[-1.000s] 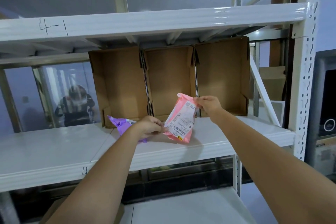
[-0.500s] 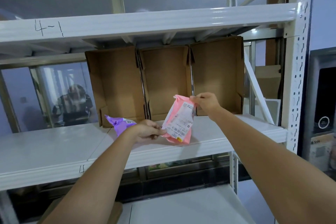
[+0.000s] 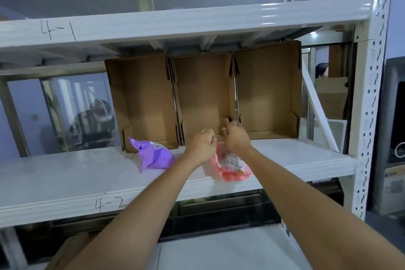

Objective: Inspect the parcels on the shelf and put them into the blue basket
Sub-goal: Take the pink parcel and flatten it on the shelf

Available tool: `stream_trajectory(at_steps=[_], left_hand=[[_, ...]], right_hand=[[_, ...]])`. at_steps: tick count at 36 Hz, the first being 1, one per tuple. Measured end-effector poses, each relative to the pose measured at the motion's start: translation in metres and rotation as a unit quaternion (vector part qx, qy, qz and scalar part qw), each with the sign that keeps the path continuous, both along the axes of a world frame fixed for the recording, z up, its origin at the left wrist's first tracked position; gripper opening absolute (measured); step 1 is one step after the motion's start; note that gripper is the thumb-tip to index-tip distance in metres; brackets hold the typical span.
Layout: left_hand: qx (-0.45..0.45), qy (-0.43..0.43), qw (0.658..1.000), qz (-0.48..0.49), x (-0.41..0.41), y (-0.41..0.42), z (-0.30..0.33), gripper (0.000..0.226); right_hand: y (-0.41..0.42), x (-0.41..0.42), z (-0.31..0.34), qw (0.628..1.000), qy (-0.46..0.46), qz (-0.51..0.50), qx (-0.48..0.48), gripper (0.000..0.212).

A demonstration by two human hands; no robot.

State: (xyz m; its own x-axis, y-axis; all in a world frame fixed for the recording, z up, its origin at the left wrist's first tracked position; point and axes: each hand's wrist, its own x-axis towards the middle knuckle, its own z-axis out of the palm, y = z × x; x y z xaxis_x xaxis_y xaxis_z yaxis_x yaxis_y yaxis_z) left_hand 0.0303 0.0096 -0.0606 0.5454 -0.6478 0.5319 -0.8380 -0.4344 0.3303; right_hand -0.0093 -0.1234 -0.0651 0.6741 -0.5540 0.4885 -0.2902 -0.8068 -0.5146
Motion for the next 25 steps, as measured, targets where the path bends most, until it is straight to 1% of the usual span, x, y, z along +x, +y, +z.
stream_trajectory(at_steps=[2, 3, 5, 7, 8, 10, 11, 12, 13, 14, 17, 19, 20, 22, 24, 25], left_hand=[[0.056, 0.020, 0.998, -0.005, -0.001, -0.011, -0.012, 0.028], [0.105, 0.019, 0.994, -0.002, -0.002, -0.015, -0.017, 0.032], [0.199, -0.005, 0.980, -0.006, -0.008, -0.022, -0.027, 0.032], [0.244, -0.033, 0.969, -0.011, -0.007, -0.028, -0.035, 0.036], [0.253, -0.029, 0.967, -0.004, -0.004, -0.031, -0.039, 0.039], [0.257, -0.014, 0.966, 0.014, 0.001, -0.033, -0.042, 0.043], [0.258, -0.010, 0.966, 0.021, 0.003, -0.032, -0.042, 0.044], [0.256, -0.006, 0.966, 0.030, 0.006, -0.030, -0.040, 0.044], [0.252, -0.005, 0.967, 0.041, 0.009, -0.026, -0.038, 0.044], [0.247, -0.004, 0.968, 0.050, 0.014, -0.023, -0.036, 0.042], [0.247, 0.031, 0.965, 0.077, 0.029, -0.015, -0.033, 0.042], [0.261, 0.040, 0.960, 0.089, 0.033, -0.013, -0.030, 0.040], [0.266, 0.037, 0.959, 0.092, 0.034, -0.012, -0.028, 0.038], [0.260, 0.012, 0.960, 0.100, 0.027, -0.013, -0.021, 0.029], [0.226, -0.027, 0.967, 0.109, 0.016, -0.016, -0.014, 0.024], [0.200, -0.034, 0.973, 0.112, 0.012, -0.017, -0.011, 0.024]], right_hand=[[0.002, -0.003, -0.005, 0.999, 0.000, 0.025, -0.032, 0.043], [0.004, -0.007, -0.006, 0.998, 0.007, 0.041, -0.045, 0.041], [0.005, -0.015, -0.013, 0.995, 0.027, 0.071, -0.067, 0.043], [0.005, -0.022, -0.021, 0.991, 0.054, 0.097, -0.068, 0.052], [0.003, -0.024, -0.025, 0.990, 0.067, 0.103, -0.066, 0.056], [0.002, -0.030, -0.032, 0.988, 0.089, 0.111, -0.051, 0.061], [0.002, -0.032, -0.035, 0.987, 0.100, 0.123, -0.022, 0.061], [0.002, -0.034, -0.038, 0.983, 0.116, 0.145, 0.010, 0.057], [0.002, -0.036, -0.040, 0.977, 0.141, 0.159, 0.008, 0.052], [0.001, -0.034, -0.042, 0.972, 0.164, 0.165, -0.026, 0.050], [-0.002, -0.027, -0.045, 0.953, 0.222, 0.140, -0.151, 0.053], [-0.003, -0.016, -0.047, 0.926, 0.257, 0.144, -0.236, 0.062], [0.000, -0.011, -0.048, 0.920, 0.275, 0.136, -0.243, 0.065], [0.002, -0.006, -0.046, 0.925, 0.286, 0.109, -0.225, 0.066], [0.006, -0.003, -0.041, 0.932, 0.282, 0.084, -0.211, 0.060], [0.010, -0.002, -0.039, 0.939, 0.270, 0.079, -0.198, 0.056]])
